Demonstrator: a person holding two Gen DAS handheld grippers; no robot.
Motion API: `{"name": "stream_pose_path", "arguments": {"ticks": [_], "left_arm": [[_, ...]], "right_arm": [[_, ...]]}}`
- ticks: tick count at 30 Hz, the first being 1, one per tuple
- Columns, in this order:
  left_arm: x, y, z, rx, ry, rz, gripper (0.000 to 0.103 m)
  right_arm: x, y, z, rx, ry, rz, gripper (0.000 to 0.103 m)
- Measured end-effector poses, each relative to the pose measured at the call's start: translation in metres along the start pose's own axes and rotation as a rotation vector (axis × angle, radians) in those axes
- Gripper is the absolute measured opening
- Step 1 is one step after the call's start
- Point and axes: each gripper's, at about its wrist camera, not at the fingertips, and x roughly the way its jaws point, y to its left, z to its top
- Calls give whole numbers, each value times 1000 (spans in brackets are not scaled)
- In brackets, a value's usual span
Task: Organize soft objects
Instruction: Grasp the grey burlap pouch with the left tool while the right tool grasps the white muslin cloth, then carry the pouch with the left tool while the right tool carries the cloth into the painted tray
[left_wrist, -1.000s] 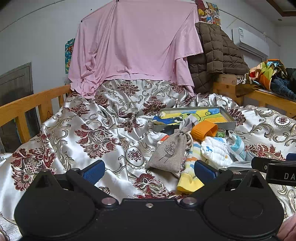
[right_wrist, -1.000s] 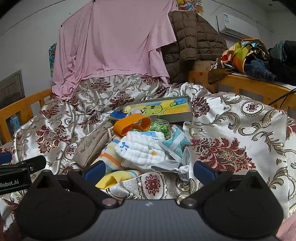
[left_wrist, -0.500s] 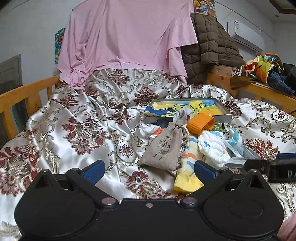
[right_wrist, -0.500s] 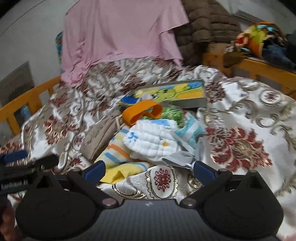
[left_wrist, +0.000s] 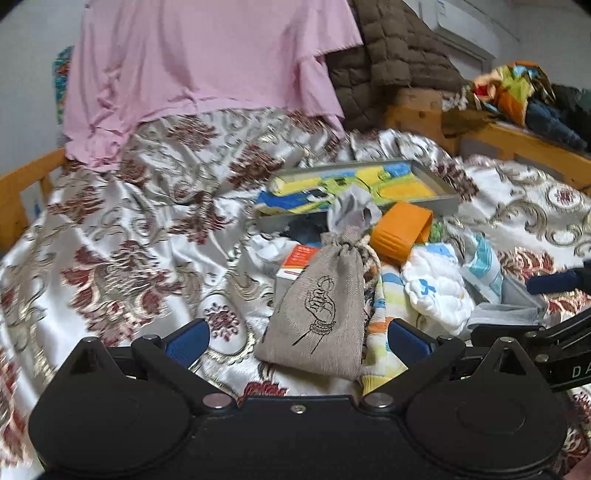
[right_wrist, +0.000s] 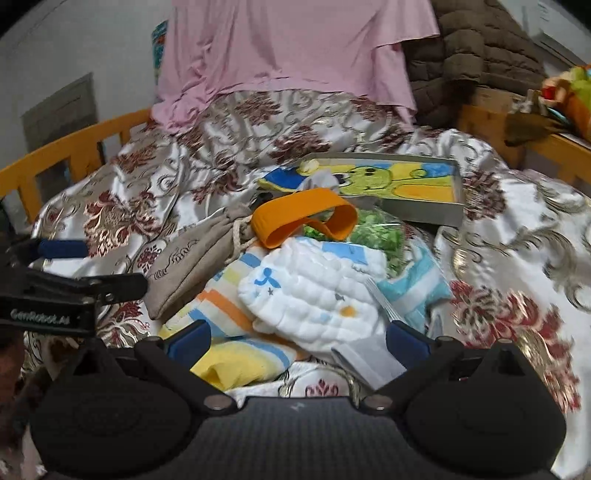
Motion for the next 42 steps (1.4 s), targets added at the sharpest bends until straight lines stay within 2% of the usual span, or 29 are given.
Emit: {"name": "stream_pose_path", "arguments": {"ticks": [8, 10, 12, 19, 24, 25, 30, 32, 34, 36, 37, 39, 42], "left_arm": [[38, 7, 10, 104, 67, -135, 100], [46, 9, 14, 118, 83, -167, 95], [53, 13, 18, 117, 96, -203, 92], [67, 25, 31, 58, 115, -263, 77], [78, 31, 33, 16, 165, -322, 66], [79, 32, 33, 5, 173, -329, 61], [82, 39, 32, -49, 201, -335, 50], [82, 39, 32, -79, 208, -333, 45], [82, 39, 33, -105, 221, -318, 38], [80, 40, 33, -140, 230, -308, 33], [80, 40, 33, -158, 235, -303, 30], [77, 40, 33, -193, 248, -293, 24], [70, 40, 32, -232, 249, -269, 19]], "right_arm": [[31, -1, 11, -152, -20, 11, 101], [38, -3, 13, -172, -24, 17, 96], [43, -5, 15, -183, -25, 26, 94], [62, -6, 18, -206, -20, 67, 91], [71, -15, 18, -150, 10, 116, 85], [72, -17, 18, -143, 15, 120, 85], [78, -24, 19, -98, 36, 114, 83], [80, -26, 18, -74, 47, 133, 74], [82, -27, 18, -47, 68, 163, 54], [82, -30, 18, -19, 74, 182, 43], [81, -32, 18, -6, 72, 186, 34], [79, -34, 18, 22, 72, 191, 22], [73, -36, 18, 43, 63, 179, 17]]}}
